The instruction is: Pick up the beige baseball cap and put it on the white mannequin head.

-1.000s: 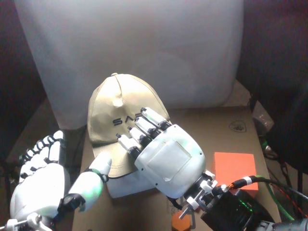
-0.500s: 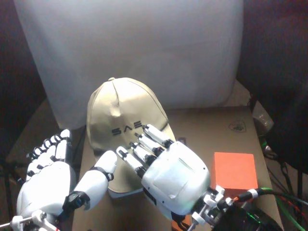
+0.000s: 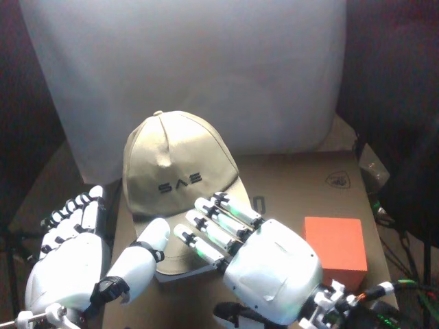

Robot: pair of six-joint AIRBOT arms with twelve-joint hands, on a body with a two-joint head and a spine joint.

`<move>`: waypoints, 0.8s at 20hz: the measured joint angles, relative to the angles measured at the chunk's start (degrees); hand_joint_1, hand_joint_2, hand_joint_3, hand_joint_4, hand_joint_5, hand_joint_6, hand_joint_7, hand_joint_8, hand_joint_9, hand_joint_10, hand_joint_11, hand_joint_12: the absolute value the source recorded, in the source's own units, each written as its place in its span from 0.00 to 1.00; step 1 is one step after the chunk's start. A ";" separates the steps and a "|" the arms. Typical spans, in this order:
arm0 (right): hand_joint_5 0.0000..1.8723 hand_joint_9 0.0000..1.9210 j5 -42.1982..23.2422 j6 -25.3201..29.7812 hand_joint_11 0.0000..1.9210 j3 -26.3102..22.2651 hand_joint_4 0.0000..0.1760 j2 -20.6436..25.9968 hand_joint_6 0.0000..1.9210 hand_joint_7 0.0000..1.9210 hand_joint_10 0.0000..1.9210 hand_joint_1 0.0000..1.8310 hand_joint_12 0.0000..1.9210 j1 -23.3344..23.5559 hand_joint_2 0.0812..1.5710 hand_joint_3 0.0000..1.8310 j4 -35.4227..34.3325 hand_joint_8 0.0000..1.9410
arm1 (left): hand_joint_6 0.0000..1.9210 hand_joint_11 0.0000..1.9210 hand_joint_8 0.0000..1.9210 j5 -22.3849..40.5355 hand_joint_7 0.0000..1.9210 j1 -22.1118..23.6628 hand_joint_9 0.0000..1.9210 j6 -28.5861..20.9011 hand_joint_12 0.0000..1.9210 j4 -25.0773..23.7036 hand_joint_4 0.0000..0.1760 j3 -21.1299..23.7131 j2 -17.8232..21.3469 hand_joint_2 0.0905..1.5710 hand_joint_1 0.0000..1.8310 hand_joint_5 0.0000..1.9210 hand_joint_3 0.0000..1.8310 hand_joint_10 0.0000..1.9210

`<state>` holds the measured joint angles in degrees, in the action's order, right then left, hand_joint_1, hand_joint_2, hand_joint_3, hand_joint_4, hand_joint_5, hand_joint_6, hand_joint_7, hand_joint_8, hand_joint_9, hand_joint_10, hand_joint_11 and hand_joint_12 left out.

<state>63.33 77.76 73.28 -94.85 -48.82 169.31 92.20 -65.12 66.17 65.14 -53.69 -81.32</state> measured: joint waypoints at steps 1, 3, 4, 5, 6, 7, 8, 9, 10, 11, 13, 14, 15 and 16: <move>0.14 0.09 -0.24 0.22 0.00 -1.55 0.00 1.73 0.00 0.11 0.00 0.30 0.36 0.44 0.61 0.00 0.00 0.00 | 0.00 0.00 0.00 0.00 0.00 0.00 0.00 -0.04 0.00 0.07 0.00 0.00 0.07 0.70 0.00 0.00 0.00 0.00; 0.13 0.08 -0.68 1.31 0.00 -5.57 0.00 6.14 0.00 0.10 0.00 0.30 0.32 1.66 0.61 0.00 -0.74 0.00 | 0.00 0.00 0.00 0.09 0.00 0.00 0.00 -0.39 0.00 0.07 0.00 -0.24 0.20 0.70 0.00 0.00 0.00 0.00; 0.13 0.08 -1.14 1.55 0.00 -8.17 0.00 8.76 0.00 0.10 0.00 0.30 0.32 2.32 0.61 0.00 -2.69 0.00 | 0.00 0.00 0.00 0.00 0.00 0.00 0.00 -0.44 0.00 0.04 0.00 -0.17 0.48 0.70 0.00 0.00 0.00 0.00; 0.12 0.08 -2.19 1.99 0.00 -10.54 0.00 11.02 0.00 0.10 0.00 0.30 0.33 2.89 0.61 0.00 -4.90 0.00 | 0.00 0.00 0.00 0.07 0.00 0.02 0.00 -0.24 0.00 0.02 0.00 0.11 0.90 0.70 0.00 0.00 0.00 0.00; 0.12 0.08 -4.94 2.45 0.00 -13.14 0.00 14.23 0.00 0.10 0.00 0.30 0.34 3.37 0.61 0.00 -7.21 0.00 | 0.00 0.00 0.00 0.44 0.00 0.28 0.00 0.46 0.00 0.15 0.00 0.61 1.25 0.70 0.00 0.00 0.00 0.00; 0.12 0.08 -8.68 1.90 0.00 -15.30 0.00 16.85 0.00 0.10 0.00 0.30 0.34 4.28 0.61 0.00 -9.49 0.00 | 0.00 0.00 0.00 0.48 0.00 0.63 0.00 1.68 0.00 0.35 0.00 1.36 1.60 0.70 0.00 0.00 0.00 0.00; 0.12 0.08 -15.41 -1.40 0.00 -18.53 0.00 20.46 0.00 0.10 0.00 0.30 0.34 6.58 0.61 0.00 -16.28 0.00 | 0.00 0.00 0.00 0.50 0.00 1.40 0.00 4.22 0.00 0.39 0.00 2.38 1.95 0.70 0.00 0.00 0.00 0.00; 0.12 0.08 -21.20 -3.58 0.00 -20.50 0.00 22.71 0.00 0.10 0.00 0.30 0.34 9.29 0.61 0.00 -23.98 0.00 | 0.00 0.00 0.00 0.24 0.00 2.36 0.00 7.30 0.00 0.15 0.00 3.56 2.40 0.70 0.00 0.00 0.00 0.00; 0.14 0.09 -31.61 -4.57 0.00 -22.12 0.00 26.62 0.01 0.12 0.00 0.29 0.39 13.99 0.61 0.00 -36.30 0.00 | 0.00 0.00 0.00 0.00 0.00 4.17 0.00 11.02 0.00 -0.42 0.00 6.19 4.11 0.70 0.00 0.00 0.00 0.00; 0.14 0.10 -33.75 -4.66 0.00 -22.62 0.00 27.82 0.00 0.12 0.00 0.29 0.41 15.21 0.61 0.00 -39.60 0.00 | 0.00 0.00 0.00 0.02 0.00 4.72 0.00 11.04 0.00 -0.44 0.00 7.17 4.90 0.70 0.00 0.00 0.00 0.00; 0.15 0.11 -34.62 -6.51 0.00 -25.05 0.00 29.77 0.00 0.12 0.00 0.29 0.42 16.55 0.62 0.00 -45.33 0.00 | 0.01 0.01 0.00 0.55 0.01 6.29 0.00 11.30 0.00 1.84 0.00 9.66 7.41 0.71 0.00 0.03 0.00 0.00; 0.15 0.11 -34.05 -10.29 0.00 -26.29 0.00 29.79 0.00 0.12 0.00 0.29 0.43 17.18 0.62 0.00 -48.98 0.00 | 0.01 0.01 0.00 0.85 0.03 7.17 0.01 11.39 0.01 3.08 0.00 10.84 8.22 0.71 0.00 0.05 0.00 0.00; 0.15 0.11 -33.73 -15.65 0.00 -27.65 0.00 29.70 0.00 0.12 0.00 0.28 0.43 18.14 0.62 0.00 -53.77 0.00 | 0.01 0.02 0.00 1.11 0.04 8.31 0.02 11.43 0.01 4.04 0.00 11.98 8.90 0.71 0.00 0.05 0.00 0.00; 0.16 0.12 -32.57 -23.08 0.00 -29.46 0.00 29.35 0.00 0.15 0.01 0.27 0.44 19.54 0.62 0.00 -61.13 0.01 | 0.00 0.02 0.00 1.36 0.06 10.27 0.03 11.41 0.01 5.16 0.00 13.53 9.55 0.72 0.00 0.07 0.00 0.00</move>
<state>30.76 54.68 43.81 -65.49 -29.28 108.18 93.56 -54.85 77.58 70.30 -40.16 -71.77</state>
